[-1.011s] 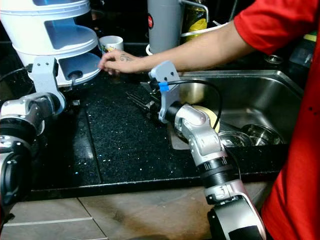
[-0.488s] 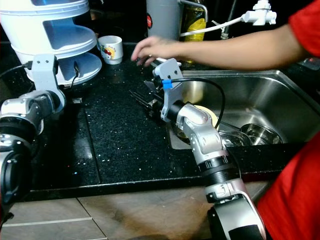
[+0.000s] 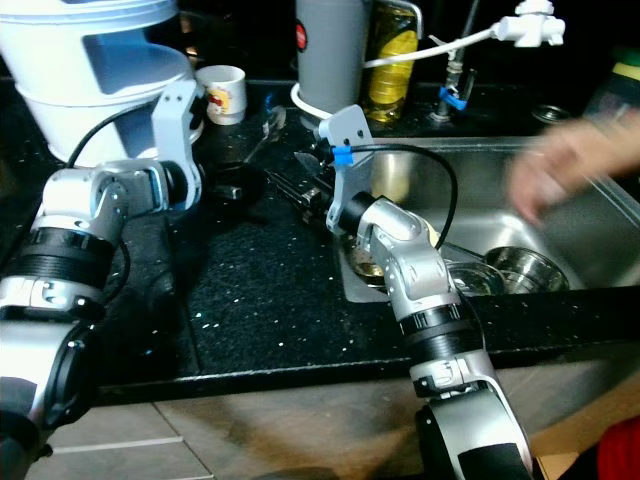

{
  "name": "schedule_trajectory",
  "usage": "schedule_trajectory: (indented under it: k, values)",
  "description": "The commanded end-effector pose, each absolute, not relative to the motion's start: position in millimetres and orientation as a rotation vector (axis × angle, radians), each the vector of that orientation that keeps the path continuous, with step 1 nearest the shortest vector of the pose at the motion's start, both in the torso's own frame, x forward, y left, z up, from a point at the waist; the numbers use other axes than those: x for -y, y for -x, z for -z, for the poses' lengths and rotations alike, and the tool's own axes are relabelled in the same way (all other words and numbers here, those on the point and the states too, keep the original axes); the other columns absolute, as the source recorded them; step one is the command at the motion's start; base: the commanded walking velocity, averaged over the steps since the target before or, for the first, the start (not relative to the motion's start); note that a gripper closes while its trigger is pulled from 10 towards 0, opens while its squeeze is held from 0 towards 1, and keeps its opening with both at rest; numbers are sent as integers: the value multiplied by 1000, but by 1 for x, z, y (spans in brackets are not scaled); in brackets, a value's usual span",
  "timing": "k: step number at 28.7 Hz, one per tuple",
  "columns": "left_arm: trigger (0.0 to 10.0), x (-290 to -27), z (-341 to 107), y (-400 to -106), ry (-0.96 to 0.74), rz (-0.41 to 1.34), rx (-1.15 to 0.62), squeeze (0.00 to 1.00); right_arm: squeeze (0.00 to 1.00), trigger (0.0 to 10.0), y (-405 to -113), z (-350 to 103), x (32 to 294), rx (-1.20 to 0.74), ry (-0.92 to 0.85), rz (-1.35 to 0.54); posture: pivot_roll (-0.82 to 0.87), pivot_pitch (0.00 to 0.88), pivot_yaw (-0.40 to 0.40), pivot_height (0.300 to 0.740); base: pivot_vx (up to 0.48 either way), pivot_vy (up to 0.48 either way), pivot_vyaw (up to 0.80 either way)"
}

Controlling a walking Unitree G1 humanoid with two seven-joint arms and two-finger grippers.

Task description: Kitchen organization

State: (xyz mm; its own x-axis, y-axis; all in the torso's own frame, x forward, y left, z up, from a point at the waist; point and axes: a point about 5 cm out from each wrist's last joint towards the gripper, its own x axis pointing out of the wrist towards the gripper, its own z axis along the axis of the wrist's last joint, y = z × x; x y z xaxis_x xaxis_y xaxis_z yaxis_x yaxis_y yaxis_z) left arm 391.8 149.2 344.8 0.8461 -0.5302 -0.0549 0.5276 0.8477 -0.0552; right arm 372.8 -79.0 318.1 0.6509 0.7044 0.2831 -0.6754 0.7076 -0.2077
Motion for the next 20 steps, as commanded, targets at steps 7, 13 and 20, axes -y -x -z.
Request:
schedule_trajectory:
  k: [7, 13, 20]
  values:
    - [0, -140, -365, -364, 129, 806, 79, 0, 0, 10000, -373, -330, 86, 367, -136, -758, 52, 198, -28, 740, 0, 0, 0]
    - [0, -143, -360, -356, 144, 800, 70, 0, 1000, 10000, -367, -330, 85, 293, -382, -826, 52, 196, -25, 740, 0, 0, 0]
    - [0, -142, -354, -352, 198, 800, 63, 0, 1000, 10000, -352, -340, 75, 208, -790, -1008, 48, 188, -22, 740, 0, 0, 0]
